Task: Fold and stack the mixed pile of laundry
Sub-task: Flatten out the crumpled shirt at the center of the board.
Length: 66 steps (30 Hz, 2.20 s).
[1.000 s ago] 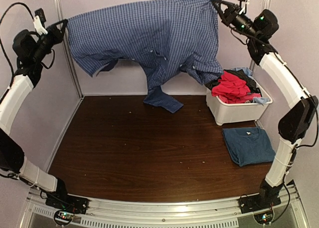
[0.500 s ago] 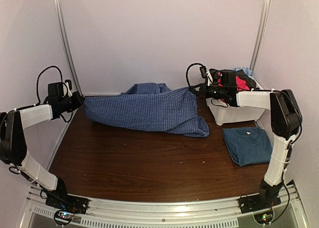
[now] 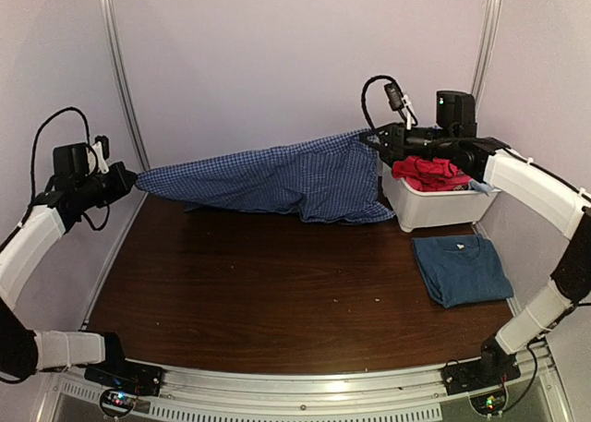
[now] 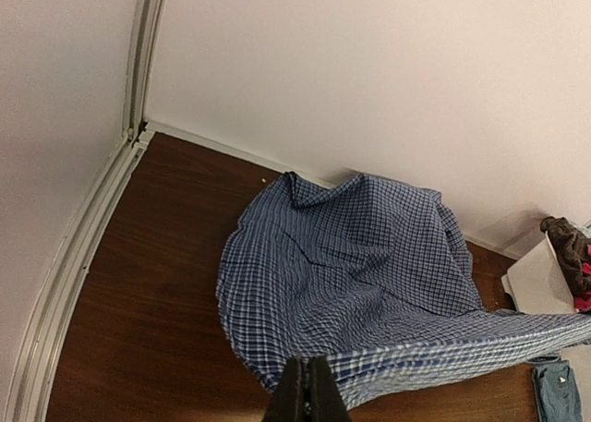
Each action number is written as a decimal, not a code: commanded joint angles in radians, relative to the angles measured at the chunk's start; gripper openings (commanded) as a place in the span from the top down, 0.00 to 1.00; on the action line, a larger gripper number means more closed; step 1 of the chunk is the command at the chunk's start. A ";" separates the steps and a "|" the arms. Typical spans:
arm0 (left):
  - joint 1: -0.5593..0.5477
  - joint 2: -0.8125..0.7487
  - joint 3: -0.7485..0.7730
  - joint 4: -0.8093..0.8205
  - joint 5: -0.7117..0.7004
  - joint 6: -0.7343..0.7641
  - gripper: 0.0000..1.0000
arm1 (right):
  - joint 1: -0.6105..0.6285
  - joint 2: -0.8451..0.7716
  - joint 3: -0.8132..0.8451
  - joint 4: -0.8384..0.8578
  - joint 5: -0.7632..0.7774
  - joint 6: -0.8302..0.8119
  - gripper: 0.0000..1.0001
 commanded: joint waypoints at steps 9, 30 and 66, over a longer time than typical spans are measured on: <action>0.012 -0.433 -0.127 -0.409 -0.132 -0.116 0.49 | 0.144 -0.406 -0.549 -0.348 0.050 0.094 0.28; -0.104 0.202 -0.218 -0.088 0.003 -0.045 0.49 | 0.137 0.351 -0.295 -0.076 0.141 0.140 0.52; -0.443 0.600 0.165 -0.024 -0.097 -0.070 0.77 | 0.080 0.376 -0.196 -0.200 0.254 0.111 0.60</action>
